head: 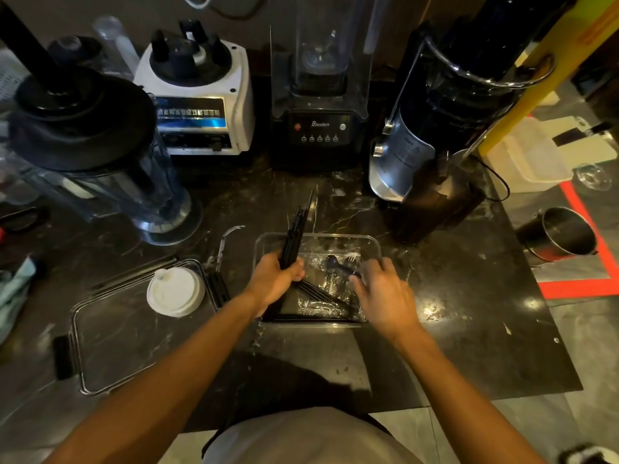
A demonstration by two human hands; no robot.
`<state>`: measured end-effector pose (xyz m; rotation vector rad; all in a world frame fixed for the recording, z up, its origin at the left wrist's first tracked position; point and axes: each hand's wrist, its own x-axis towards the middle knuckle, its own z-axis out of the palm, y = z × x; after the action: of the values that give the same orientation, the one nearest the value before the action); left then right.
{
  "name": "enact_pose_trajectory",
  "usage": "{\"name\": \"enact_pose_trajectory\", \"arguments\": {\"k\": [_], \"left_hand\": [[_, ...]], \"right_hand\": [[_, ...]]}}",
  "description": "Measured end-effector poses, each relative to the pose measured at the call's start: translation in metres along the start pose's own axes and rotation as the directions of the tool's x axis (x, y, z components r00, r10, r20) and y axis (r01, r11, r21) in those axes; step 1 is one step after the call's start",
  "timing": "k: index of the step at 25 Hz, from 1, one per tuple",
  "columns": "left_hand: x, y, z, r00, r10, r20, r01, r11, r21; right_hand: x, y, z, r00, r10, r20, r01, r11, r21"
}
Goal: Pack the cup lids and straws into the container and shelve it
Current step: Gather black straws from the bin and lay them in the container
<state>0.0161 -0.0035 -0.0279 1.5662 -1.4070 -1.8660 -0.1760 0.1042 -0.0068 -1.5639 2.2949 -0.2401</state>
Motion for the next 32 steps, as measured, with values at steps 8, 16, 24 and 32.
{"name": "enact_pose_trajectory", "arguments": {"k": [8,16,24,32], "left_hand": [[-0.007,0.005,-0.011,0.990,0.134,-0.047,-0.138,0.984,-0.108],[-0.011,0.009,-0.037,0.986,0.125,-0.107,-0.155,0.922,-0.355],[-0.019,0.004,-0.048,0.995,0.025,-0.101,-0.078,0.818,-0.569],[-0.024,0.008,-0.058,0.999,0.017,-0.030,-0.032,0.743,-0.669]], "right_hand": [[0.015,-0.042,0.026,0.947,-0.227,0.228,0.252,0.964,-0.088],[0.050,-0.065,0.055,0.906,-0.134,0.400,0.242,0.942,-0.231],[0.060,-0.075,0.064,0.852,-0.139,0.505,0.280,0.936,-0.213],[0.071,-0.064,0.018,0.915,-0.165,0.369,0.097,0.976,0.195]]}}
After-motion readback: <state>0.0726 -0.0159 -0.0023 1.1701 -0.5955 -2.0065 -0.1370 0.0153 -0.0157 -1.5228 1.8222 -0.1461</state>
